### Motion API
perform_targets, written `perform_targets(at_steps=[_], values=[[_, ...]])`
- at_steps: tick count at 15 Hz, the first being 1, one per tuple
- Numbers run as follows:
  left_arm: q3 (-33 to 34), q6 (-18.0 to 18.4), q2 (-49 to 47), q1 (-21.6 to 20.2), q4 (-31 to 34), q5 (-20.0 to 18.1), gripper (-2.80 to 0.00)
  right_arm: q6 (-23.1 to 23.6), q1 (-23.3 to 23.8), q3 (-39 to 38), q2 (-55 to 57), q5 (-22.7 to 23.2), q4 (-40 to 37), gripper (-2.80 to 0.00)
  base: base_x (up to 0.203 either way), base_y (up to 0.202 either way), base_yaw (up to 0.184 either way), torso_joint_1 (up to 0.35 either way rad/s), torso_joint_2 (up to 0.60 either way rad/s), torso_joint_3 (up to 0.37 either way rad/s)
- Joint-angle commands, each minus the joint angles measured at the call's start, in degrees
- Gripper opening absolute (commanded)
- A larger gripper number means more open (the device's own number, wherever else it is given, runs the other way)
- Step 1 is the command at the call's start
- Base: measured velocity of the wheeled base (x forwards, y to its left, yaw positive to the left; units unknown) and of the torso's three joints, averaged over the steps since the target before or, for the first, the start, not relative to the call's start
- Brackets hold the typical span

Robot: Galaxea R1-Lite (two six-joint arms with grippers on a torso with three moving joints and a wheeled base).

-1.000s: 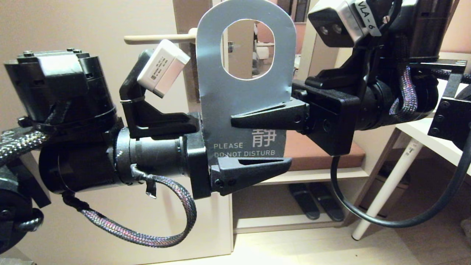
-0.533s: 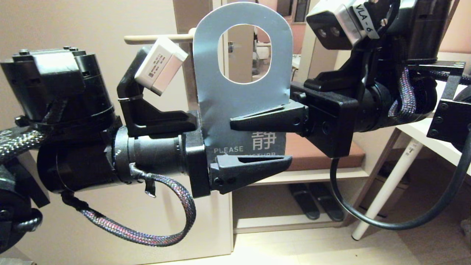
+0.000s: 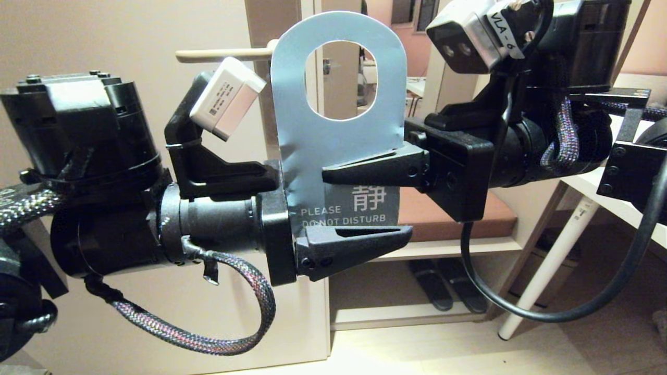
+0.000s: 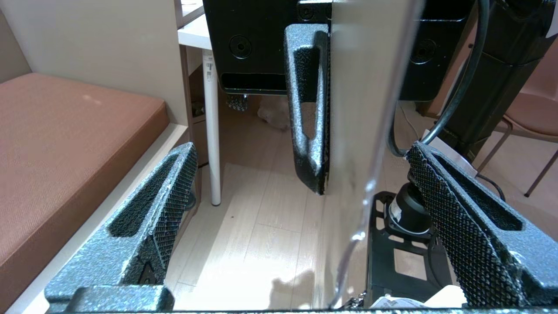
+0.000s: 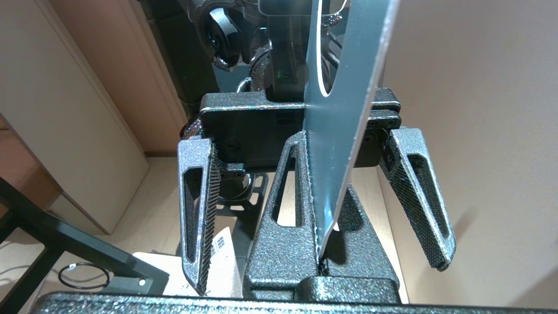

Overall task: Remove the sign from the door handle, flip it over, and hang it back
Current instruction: Hand it to the other hand

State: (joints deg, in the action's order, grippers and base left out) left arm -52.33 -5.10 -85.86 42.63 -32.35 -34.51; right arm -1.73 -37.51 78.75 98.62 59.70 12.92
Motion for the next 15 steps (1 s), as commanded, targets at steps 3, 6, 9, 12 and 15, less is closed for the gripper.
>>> perform_targets(at_steps=[3,6,9,12,15], values=[[0.3,0.26,-0.01,0.0,-0.25,-0.12,0.0,-0.03,-0.02,0.17,0.08,0.42,0.09,-2.8,0.0,0.0,0.0,0.0,0.0,0.0],[0.3,0.35,0.03,0.0,-0.25,-0.18,0.0,-0.03,-0.02,0.35,0.08,0.42,0.09,-2.8,0.0,0.0,0.0,0.0,0.0,0.0],[0.3,0.97,-0.27,0.0,-0.69,-0.12,-2.8,-0.03,-0.02,0.35,0.08,0.42,0.09,-2.8,0.0,0.0,0.0,0.0,0.0,0.0],[0.3,0.88,-0.1,0.0,-0.69,-0.12,-2.8,-0.03,-0.02,0.35,-0.01,0.42,0.09,-2.8,0.0,0.0,0.0,0.0,0.0,0.0],[0.3,0.97,-0.01,0.0,-0.69,-0.17,-2.8,-0.03,-0.02,0.35,-0.01,0.42,0.09,-2.8,0.0,0.0,0.0,0.0,0.0,0.0]])
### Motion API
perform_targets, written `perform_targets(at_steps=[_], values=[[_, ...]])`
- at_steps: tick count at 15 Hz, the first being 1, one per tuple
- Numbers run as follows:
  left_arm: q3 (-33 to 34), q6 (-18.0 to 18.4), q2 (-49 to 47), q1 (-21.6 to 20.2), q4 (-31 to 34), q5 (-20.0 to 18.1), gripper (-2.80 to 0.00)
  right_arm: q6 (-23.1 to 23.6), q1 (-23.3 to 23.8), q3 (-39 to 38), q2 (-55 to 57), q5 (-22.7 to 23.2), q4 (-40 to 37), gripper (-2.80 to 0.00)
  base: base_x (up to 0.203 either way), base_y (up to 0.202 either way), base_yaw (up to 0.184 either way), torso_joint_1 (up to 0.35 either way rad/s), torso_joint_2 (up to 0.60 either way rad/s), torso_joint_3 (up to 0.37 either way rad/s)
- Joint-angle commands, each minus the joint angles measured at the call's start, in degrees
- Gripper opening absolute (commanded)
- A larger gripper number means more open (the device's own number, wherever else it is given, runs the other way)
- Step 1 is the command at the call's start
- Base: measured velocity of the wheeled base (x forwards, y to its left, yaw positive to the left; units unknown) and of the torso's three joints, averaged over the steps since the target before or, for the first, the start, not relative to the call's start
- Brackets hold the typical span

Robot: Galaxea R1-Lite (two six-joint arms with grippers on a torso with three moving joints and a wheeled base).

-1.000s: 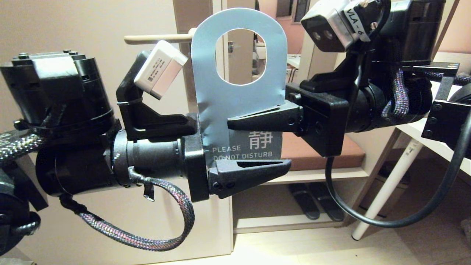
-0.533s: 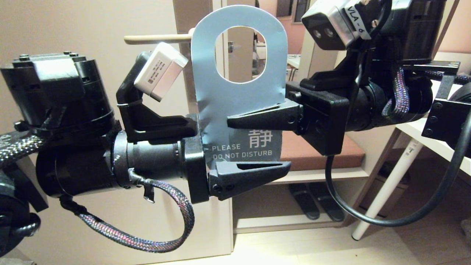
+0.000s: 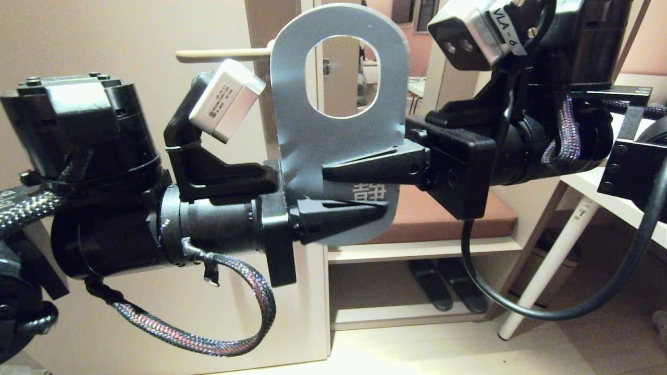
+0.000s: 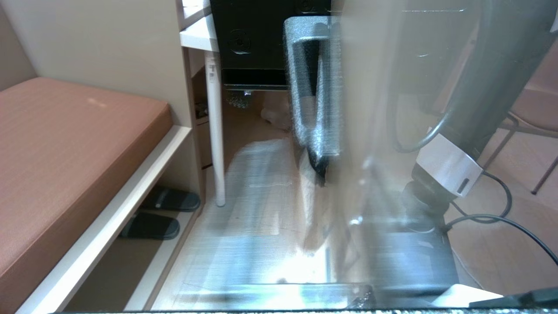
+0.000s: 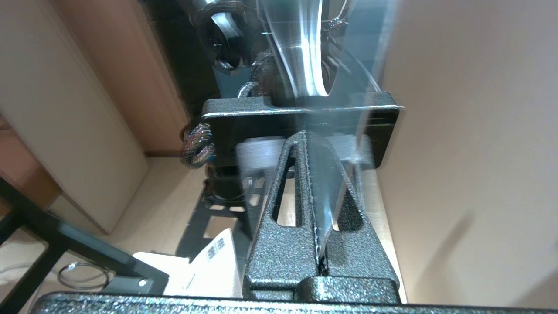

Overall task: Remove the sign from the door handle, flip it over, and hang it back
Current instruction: Hand it to the other hand

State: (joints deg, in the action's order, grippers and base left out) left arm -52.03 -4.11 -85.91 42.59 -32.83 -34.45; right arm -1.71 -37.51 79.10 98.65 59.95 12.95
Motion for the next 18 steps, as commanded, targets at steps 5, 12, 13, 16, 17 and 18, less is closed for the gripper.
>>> perform_targets(at_steps=[5,12,13,16,17,18], values=[[0.0,-0.02,0.04,0.13,-0.22,-0.21,-2.8,-0.05,-0.02,0.0,-0.12,0.08,0.06,-2.8,0.0,0.0,0.0,0.0,0.0,0.0],[0.0,-0.02,0.13,0.04,-0.22,-0.27,-2.8,0.12,-0.02,-0.09,-0.12,-0.01,0.06,0.0,0.0,0.0,0.0,0.0,0.0,0.0],[0.0,-0.02,0.13,0.13,-0.22,-0.27,-2.8,0.09,-0.02,-0.09,-0.12,-0.01,0.06,0.0,0.0,0.0,0.0,0.0,0.0,0.0],[0.18,-0.03,0.13,0.04,-0.22,-0.27,-2.8,0.05,0.07,-0.09,-0.12,-0.29,0.06,0.0,0.0,0.0,0.0,0.0,0.0,0.0],[0.51,-0.11,0.21,0.04,-0.22,-0.27,-2.8,0.12,0.07,-0.12,-0.12,-0.45,0.06,0.0,0.0,0.0,0.0,0.0,0.0,0.0],[0.76,-0.11,0.45,0.04,-0.22,-0.27,-2.8,0.04,0.07,-0.09,-0.12,-0.45,0.06,0.0,0.0,0.0,0.0,0.0,0.0,0.0]])
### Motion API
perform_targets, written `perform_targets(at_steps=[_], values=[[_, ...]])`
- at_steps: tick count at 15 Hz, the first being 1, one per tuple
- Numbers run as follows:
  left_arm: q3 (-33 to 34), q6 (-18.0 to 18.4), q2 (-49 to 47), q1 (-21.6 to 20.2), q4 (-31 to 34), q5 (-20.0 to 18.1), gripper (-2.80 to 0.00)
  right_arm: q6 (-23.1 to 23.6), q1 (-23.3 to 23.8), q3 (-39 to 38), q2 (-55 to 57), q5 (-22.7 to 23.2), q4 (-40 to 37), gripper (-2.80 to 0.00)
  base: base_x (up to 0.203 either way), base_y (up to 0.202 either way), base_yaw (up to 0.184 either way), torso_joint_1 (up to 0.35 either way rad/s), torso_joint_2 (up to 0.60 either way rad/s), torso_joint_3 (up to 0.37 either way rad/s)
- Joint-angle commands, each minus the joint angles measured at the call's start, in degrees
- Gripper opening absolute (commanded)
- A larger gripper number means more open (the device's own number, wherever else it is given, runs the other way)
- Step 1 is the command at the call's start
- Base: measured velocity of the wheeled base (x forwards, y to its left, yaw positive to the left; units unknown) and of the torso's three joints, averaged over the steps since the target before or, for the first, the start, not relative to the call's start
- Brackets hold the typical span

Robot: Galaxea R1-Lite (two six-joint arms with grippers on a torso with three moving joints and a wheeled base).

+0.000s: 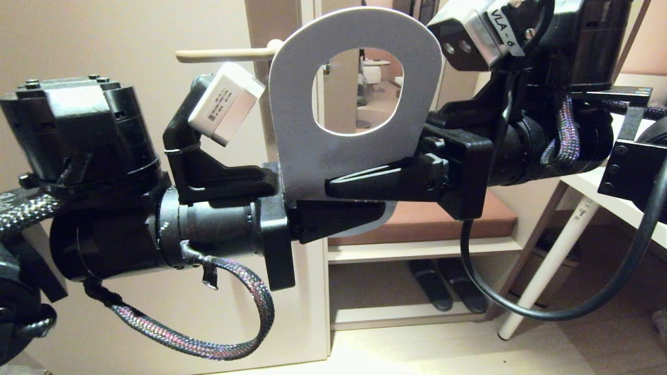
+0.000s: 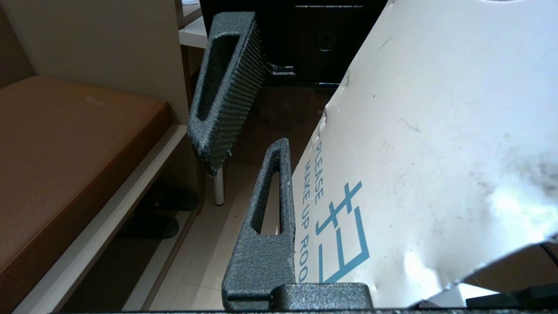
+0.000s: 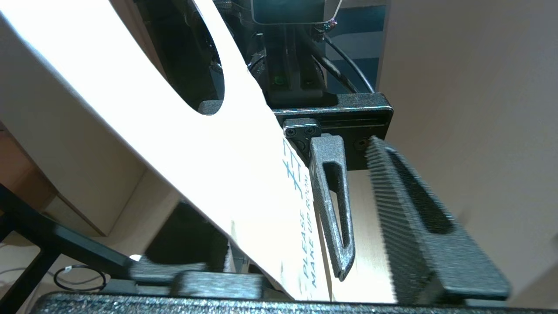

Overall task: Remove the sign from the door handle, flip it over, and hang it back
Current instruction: Hand it to the other hand

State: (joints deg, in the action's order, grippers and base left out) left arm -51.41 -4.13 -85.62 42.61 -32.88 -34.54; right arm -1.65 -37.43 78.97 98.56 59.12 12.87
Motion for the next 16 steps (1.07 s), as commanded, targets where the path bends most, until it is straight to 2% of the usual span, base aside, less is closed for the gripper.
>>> perform_targets(at_steps=[1,6,16], values=[[0.58,-0.09,0.37,0.02,-0.17,-0.18,-2.8,0.06,0.07,-0.04,-0.04,0.38,0.13,0.0,0.0,0.0,0.0,0.0,0.0,0.0],[1.76,-0.13,1.47,-0.64,-0.17,-0.09,-2.8,0.03,0.31,0.04,-0.65,0.38,0.13,0.0,0.0,0.0,0.0,0.0,0.0,0.0],[2.8,0.18,3.9,-6.62,-0.17,-0.09,-2.8,-0.11,4.42,-0.4,-4.2,0.38,0.11,0.0,0.0,0.0,0.0,0.0,0.0,0.0]])
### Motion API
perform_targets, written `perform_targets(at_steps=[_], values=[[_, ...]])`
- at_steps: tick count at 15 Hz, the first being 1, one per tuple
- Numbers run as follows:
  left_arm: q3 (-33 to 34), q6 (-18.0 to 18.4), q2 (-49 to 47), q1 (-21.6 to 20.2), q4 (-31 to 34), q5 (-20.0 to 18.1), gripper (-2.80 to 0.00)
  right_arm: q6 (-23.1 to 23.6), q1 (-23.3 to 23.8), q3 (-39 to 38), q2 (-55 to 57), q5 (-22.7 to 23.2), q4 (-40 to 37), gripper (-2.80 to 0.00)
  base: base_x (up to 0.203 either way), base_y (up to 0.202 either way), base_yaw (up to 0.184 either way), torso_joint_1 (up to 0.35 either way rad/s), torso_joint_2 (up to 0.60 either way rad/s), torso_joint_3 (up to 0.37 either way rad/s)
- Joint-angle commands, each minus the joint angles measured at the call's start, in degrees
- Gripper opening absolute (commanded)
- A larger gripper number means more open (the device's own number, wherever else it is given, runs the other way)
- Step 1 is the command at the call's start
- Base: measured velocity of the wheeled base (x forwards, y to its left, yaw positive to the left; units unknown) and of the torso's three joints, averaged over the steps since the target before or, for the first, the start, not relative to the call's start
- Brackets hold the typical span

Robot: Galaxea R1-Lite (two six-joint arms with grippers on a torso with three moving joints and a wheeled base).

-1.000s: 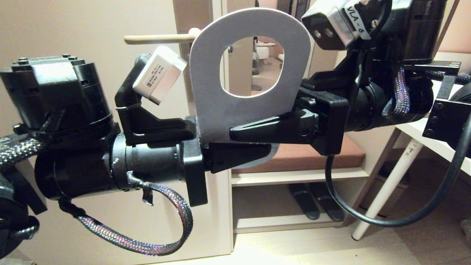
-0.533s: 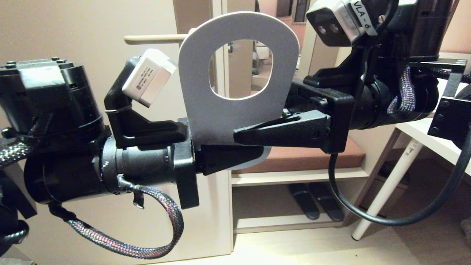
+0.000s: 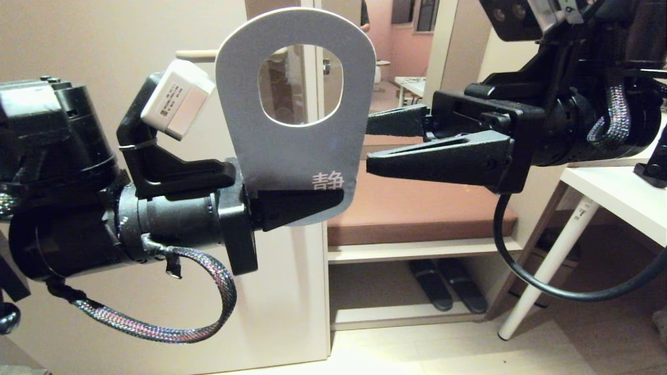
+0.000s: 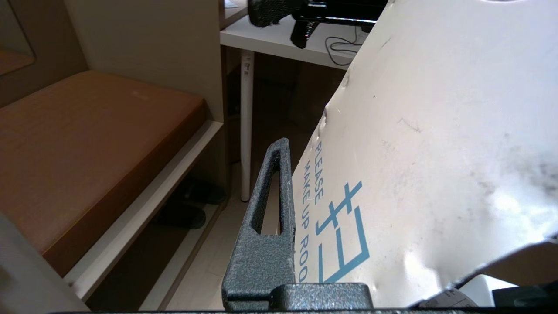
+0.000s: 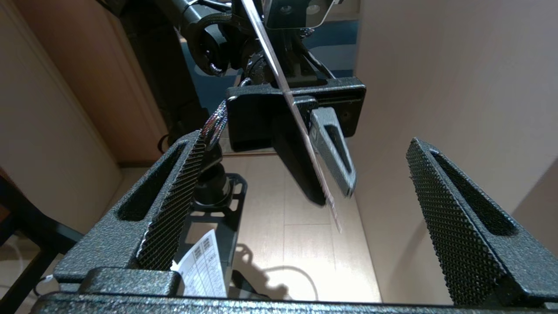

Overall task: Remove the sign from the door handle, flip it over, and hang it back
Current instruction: Hand it to the other hand, then hang the sign back with the other side facing out

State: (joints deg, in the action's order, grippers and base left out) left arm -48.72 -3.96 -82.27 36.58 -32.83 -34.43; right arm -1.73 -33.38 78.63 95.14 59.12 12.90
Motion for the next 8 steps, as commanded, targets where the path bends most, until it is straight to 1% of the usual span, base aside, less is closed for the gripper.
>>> perform_targets(at_steps=[1,4,8], values=[[0.12,0.0,0.78,-1.39,-0.17,-0.2,-2.8,-0.03,0.78,-0.06,-1.11,0.24,0.06,0.0,0.0,0.0,0.0,0.0,0.0,0.0],[0.37,0.07,1.6,-3.66,-0.13,-0.12,-2.8,0.01,2.12,-0.06,-1.62,-0.74,0.09,0.0,0.0,0.0,0.0,0.0,0.0,0.0],[1.25,0.09,3.07,-6.29,-0.13,-0.03,-2.8,0.04,3.63,0.05,-1.97,-4.2,0.11,0.0,0.0,0.0,0.0,0.0,0.0,0.0]])
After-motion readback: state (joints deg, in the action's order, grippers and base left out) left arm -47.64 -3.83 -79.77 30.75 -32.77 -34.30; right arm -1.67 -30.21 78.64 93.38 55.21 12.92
